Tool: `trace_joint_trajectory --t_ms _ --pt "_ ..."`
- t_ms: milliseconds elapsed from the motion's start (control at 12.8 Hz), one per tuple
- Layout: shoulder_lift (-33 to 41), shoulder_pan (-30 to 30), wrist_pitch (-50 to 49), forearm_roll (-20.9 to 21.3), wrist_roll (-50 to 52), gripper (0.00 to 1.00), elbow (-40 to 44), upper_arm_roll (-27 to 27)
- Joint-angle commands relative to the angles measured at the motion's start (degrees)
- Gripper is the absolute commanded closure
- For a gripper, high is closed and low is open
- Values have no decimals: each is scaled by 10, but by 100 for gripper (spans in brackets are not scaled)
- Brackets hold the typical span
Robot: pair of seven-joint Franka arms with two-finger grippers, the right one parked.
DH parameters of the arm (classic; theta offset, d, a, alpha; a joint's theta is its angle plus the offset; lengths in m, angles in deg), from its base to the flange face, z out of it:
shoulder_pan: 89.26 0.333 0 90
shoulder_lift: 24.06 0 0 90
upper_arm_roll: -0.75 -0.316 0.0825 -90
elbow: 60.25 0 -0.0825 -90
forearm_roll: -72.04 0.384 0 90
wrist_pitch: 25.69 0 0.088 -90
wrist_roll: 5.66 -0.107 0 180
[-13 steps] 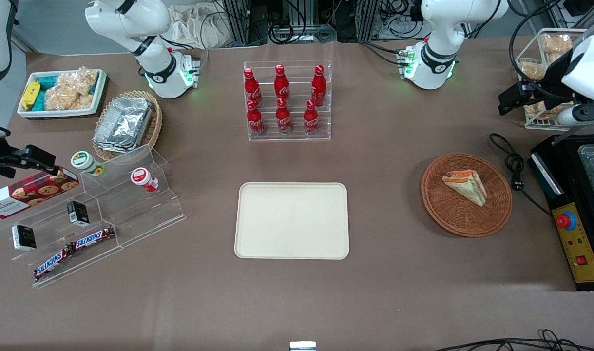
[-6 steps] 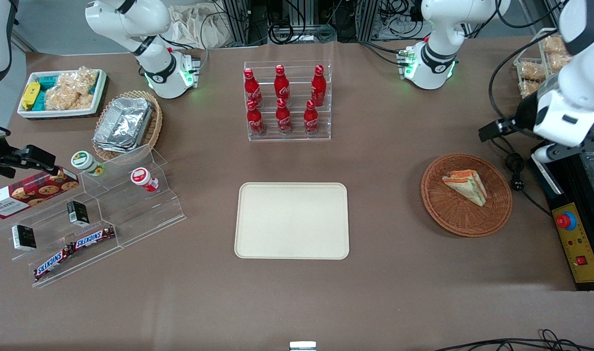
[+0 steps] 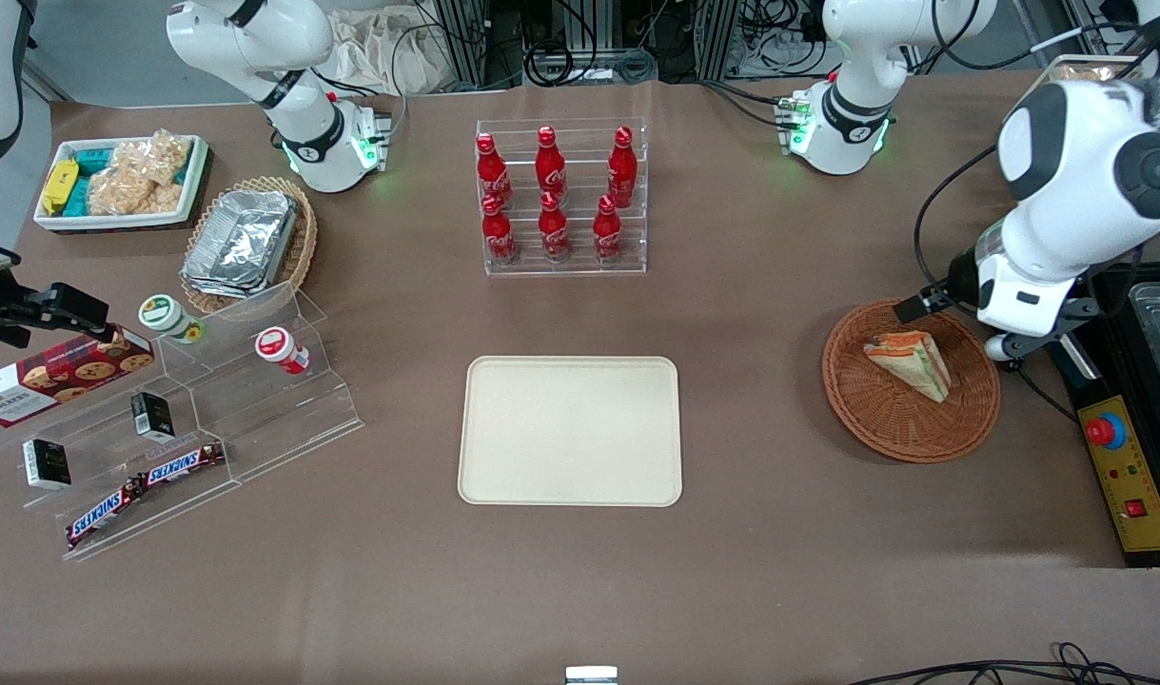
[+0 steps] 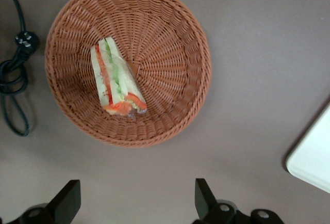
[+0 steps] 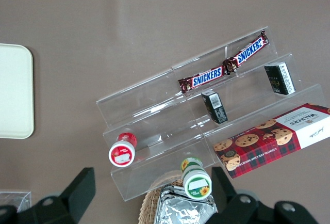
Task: Place sandwich from basket to tray
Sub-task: 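Lower the left gripper and close it on the triangular sandwich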
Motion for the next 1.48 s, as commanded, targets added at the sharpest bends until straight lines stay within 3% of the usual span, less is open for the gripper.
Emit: trace_joint_trajectory --t_ms 0,935,1013,1091,1247,1403 --pt "-4 19 74 3 23 1 -59 0" --pt "-193 42 316 9 167 1 -101 -17" --pt "-200 43 321 9 166 13 -100 -22" --pt "-202 43 321 9 166 46 -100 -30" --pt "-194 43 318 10 166 100 -101 -36" --pt "-160 42 276 11 160 100 -95 -36"
